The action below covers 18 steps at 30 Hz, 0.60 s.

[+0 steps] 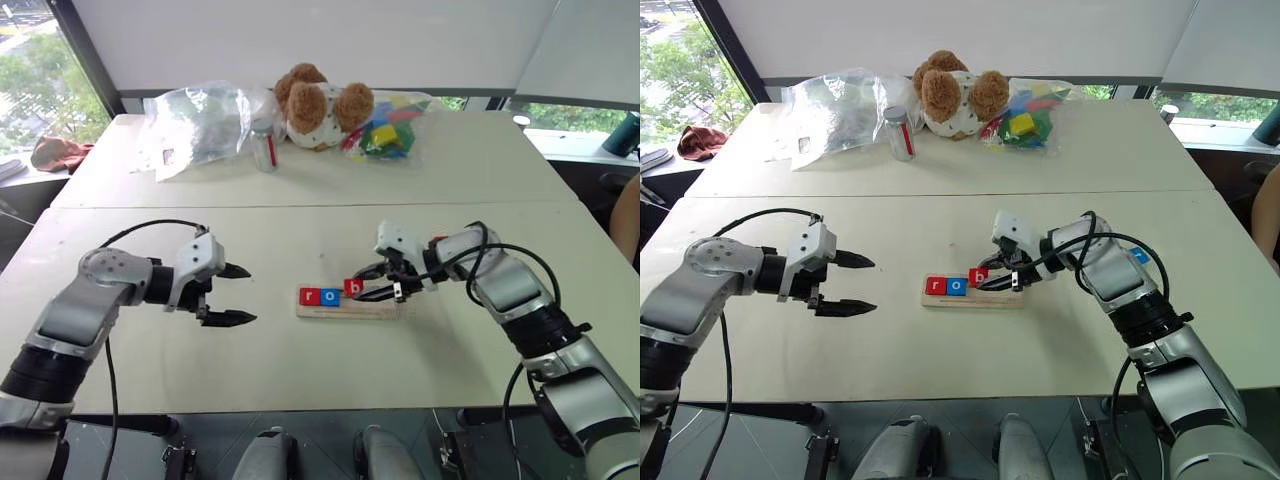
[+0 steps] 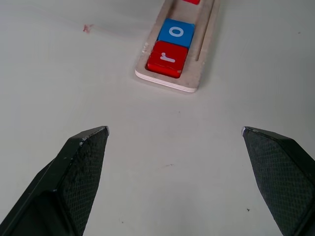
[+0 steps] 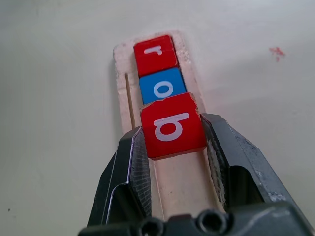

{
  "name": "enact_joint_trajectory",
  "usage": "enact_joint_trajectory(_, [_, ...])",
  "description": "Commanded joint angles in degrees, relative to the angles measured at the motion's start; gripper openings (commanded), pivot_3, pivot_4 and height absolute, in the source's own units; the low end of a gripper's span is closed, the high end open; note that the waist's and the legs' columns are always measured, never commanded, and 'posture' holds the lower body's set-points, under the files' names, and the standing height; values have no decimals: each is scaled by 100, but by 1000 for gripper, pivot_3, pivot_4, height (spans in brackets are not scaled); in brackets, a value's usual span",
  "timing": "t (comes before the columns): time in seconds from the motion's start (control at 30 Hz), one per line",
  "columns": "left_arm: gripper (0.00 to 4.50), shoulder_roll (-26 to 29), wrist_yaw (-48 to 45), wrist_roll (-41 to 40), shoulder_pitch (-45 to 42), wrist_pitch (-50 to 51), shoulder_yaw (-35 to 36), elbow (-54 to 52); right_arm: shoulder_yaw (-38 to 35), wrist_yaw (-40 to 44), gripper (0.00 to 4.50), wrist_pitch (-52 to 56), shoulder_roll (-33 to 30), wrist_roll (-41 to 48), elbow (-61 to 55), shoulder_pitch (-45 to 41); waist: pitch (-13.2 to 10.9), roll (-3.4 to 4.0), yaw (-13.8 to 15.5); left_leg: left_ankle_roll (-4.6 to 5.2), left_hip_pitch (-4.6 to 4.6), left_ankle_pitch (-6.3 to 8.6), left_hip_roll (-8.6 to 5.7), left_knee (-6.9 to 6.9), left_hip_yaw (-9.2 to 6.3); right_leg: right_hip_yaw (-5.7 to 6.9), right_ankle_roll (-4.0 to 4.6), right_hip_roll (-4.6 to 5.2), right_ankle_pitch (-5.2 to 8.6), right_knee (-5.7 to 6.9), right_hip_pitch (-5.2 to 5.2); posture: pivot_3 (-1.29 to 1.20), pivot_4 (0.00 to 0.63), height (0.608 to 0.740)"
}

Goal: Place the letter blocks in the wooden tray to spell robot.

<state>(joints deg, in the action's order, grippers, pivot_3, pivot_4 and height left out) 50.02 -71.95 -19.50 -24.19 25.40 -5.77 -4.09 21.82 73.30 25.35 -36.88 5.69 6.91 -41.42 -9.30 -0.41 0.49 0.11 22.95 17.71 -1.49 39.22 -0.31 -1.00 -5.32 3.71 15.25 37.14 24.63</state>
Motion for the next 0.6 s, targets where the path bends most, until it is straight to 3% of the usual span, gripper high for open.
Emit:
enact_joint_trajectory(0.03, [4500, -45, 102, -139, 66, 30, 210, -221, 38, 49, 1145, -131, 66, -98, -26, -204, 0, 0, -18, 0, 0, 0, 0, 0, 0, 1, 0, -1, 0, 0, 1, 0, 150, 740])
enact_joint_trajectory(0.6, [4500, -122, 316, -201, 195, 62, 223, -333, 152, -129, 1145, -310, 439, -354, 434, -216, 0, 0, -130, 16, -4, 8, 6, -1, -1, 3, 0, -8, 0, 9, 4, 0, 150, 740])
